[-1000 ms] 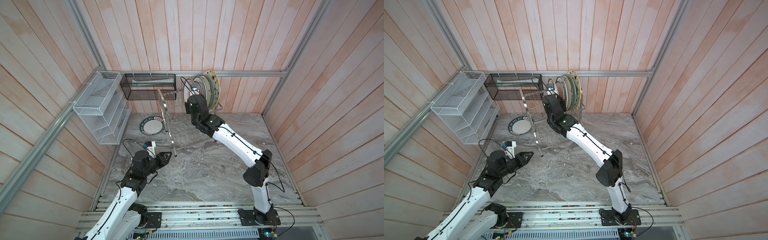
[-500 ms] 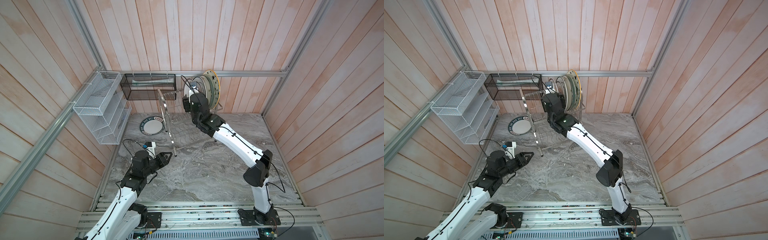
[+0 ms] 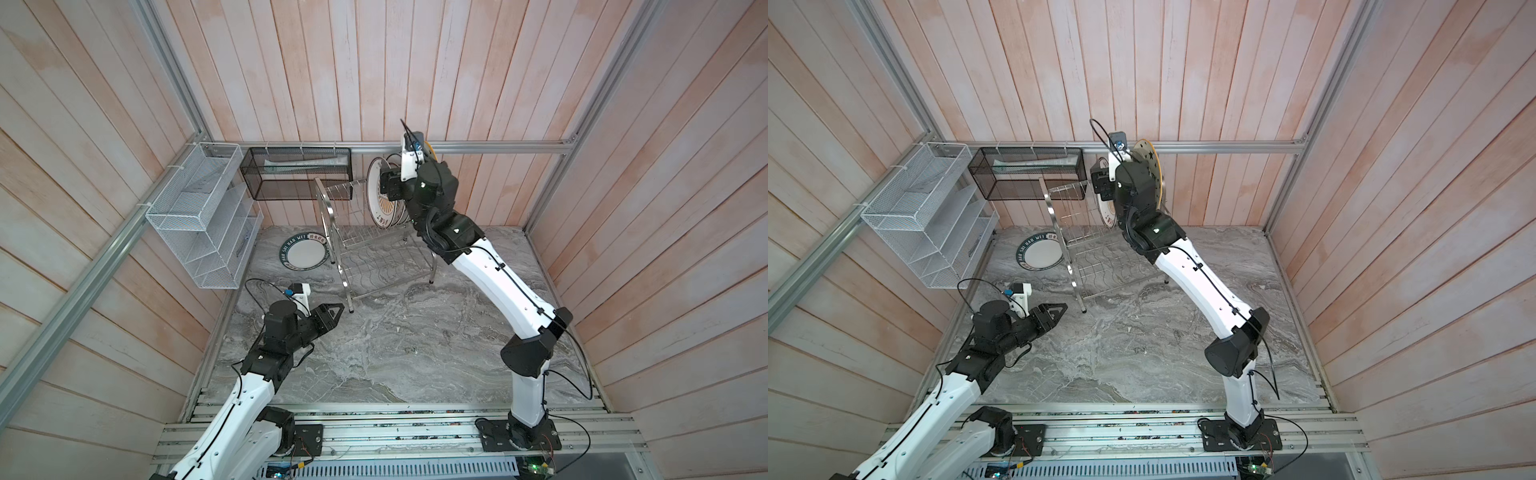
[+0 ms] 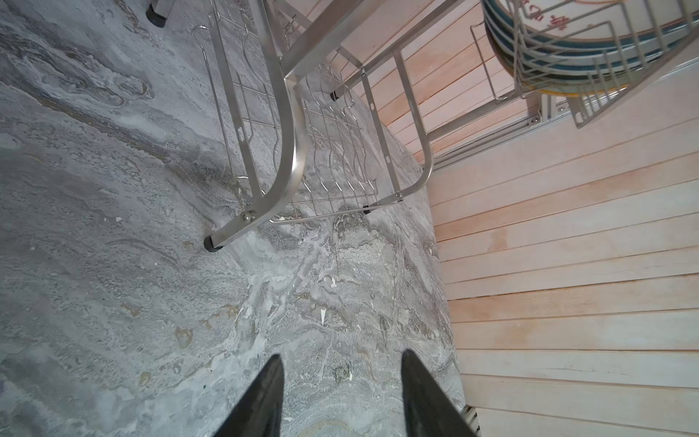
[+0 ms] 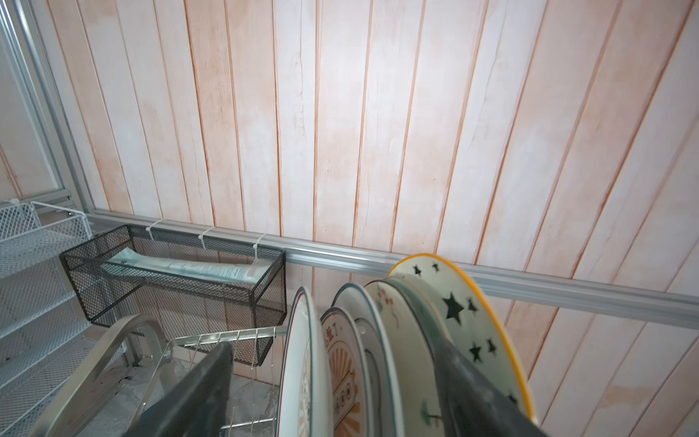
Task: Load plates into a dish rack
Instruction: Place the plate on the dish rack, then pick up the plate from the top-left of the table.
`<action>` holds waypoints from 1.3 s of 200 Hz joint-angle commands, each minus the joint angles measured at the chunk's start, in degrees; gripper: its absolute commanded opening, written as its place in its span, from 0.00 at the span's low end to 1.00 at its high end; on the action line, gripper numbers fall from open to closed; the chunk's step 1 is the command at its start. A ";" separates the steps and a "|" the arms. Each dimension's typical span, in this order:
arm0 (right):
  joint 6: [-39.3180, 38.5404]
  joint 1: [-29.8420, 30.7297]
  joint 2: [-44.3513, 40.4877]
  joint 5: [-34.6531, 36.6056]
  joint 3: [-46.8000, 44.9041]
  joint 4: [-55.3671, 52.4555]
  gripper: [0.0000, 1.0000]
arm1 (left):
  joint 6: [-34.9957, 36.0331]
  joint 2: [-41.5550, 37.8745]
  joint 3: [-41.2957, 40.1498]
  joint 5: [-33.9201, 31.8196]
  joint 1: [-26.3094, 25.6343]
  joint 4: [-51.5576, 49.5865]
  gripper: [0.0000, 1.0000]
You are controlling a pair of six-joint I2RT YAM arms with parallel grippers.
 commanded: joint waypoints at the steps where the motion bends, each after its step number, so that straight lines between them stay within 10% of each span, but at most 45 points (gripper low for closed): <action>1: -3.15 -2.75 -9.44 -0.57 -6.04 4.60 0.85 | 2.71 1.67 4.07 -0.81 1.01 -0.63 0.51; 94: 13.45 -21.92 -43.21 -1.12 -61.82 16.47 0.86 | 5.60 7.40 12.80 -4.52 6.01 -2.21 0.55; 260: 27.76 -32.22 -42.19 -31.30 -89.63 24.76 0.86 | -0.30 20.01 11.96 -8.55 13.20 5.75 0.56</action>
